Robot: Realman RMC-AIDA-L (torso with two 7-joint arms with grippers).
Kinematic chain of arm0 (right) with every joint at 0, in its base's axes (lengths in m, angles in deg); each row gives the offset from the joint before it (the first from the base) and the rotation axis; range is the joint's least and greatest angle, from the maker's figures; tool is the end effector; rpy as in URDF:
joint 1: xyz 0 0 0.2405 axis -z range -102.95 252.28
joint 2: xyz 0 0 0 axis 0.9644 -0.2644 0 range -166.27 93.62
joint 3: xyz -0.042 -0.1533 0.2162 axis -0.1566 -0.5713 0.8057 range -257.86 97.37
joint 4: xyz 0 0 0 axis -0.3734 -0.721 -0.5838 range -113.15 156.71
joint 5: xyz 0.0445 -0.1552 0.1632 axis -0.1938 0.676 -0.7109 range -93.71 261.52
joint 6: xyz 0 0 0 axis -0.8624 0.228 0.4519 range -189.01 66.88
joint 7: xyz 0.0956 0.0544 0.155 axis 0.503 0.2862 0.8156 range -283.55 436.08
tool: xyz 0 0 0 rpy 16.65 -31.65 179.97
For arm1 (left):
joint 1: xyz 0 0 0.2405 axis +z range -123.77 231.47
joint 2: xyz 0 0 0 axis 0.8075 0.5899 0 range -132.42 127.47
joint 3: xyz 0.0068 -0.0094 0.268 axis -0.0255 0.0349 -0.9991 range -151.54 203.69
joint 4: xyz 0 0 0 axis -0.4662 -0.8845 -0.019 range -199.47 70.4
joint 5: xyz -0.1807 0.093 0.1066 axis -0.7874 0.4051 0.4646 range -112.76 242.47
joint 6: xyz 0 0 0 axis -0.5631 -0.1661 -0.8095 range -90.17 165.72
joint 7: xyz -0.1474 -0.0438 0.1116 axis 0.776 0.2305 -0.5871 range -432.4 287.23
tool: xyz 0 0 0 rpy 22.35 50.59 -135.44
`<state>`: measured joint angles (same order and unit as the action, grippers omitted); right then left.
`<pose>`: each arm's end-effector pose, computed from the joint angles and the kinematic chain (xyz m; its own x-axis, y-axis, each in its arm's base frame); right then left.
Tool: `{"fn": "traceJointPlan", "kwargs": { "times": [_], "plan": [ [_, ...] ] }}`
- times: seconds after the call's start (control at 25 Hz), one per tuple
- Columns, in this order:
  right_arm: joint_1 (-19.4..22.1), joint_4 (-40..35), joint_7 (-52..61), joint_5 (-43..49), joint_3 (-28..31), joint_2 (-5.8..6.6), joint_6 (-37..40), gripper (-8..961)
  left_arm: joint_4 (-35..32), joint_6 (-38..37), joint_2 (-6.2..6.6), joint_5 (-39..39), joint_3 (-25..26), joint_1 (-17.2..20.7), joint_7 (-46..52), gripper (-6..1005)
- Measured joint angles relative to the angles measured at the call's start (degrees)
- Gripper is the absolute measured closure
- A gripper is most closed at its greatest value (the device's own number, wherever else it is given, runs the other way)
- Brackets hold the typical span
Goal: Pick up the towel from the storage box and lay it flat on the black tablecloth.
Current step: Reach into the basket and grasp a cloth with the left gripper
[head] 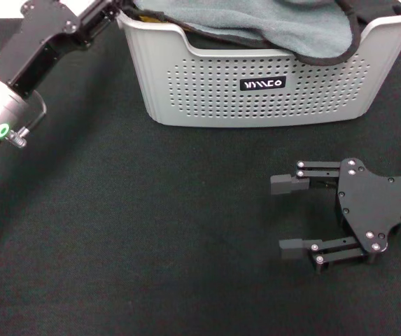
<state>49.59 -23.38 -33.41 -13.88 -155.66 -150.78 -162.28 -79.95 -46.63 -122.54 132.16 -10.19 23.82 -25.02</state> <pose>0.1830 0.3019 -0.0468 0.7738 -0.0306 -0.6327 0.0228 -0.9968 0.0761 -0.2578 0.4045 0.0017 0.4509 -0.1260 0.8836 0.6690 -0.6076 -0.4280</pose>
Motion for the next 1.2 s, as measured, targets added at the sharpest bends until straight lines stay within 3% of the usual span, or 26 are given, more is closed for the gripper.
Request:
{"fn": "traceJointPlan", "kwargs": {
  "times": [0.76,1.2],
  "plan": [
    [-0.1,0.0,-0.1,0.1,0.1,0.03,0.0,187,0.7,-2.5,0.08,0.8,-3.6,1.3,0.7,350],
    [-0.1,0.0,-0.1,0.1,0.1,0.03,0.2,187,1.6,-2.6,0.04,0.9,-4.6,0.3,2.2,369]
  ]
}}
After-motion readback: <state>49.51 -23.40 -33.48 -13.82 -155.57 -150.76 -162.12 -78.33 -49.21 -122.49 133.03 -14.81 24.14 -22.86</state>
